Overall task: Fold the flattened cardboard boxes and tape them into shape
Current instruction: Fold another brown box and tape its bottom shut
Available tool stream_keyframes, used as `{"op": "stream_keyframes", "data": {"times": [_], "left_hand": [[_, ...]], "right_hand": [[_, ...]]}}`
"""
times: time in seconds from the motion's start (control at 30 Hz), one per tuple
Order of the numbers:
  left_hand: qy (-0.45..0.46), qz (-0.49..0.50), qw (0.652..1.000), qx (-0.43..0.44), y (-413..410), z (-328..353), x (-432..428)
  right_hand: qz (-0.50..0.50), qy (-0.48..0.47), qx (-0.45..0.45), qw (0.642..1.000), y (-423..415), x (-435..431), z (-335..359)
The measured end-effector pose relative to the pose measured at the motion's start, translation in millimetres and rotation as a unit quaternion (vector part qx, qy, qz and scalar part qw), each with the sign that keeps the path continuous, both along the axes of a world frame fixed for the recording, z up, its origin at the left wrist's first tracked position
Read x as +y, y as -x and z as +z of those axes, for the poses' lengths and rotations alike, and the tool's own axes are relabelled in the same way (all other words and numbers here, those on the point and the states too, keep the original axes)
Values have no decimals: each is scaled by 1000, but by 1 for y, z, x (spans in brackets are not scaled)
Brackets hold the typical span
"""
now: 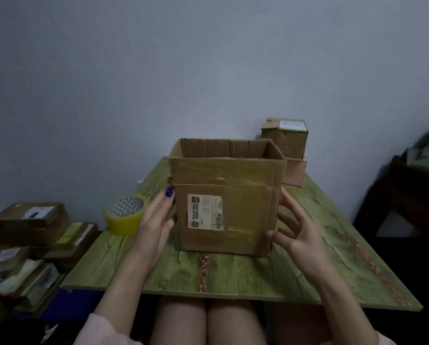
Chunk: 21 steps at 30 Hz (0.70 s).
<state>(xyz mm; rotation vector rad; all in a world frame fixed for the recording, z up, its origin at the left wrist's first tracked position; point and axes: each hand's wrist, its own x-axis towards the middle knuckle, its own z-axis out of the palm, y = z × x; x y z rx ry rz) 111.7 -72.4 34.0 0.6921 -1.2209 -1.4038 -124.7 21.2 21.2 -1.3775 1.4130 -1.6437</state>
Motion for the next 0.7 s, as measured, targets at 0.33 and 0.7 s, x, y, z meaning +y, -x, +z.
{"op": "stream_keyframes", "data": {"times": [0.33, 0.7], "left_hand": [[60, 76, 987, -126, 12, 16, 16], [171, 65, 958, -219, 16, 54, -18]], "right_hand": [[-27, 43, -10, 999, -9, 2, 15], [-65, 55, 61, 994, -5, -31, 70]]}}
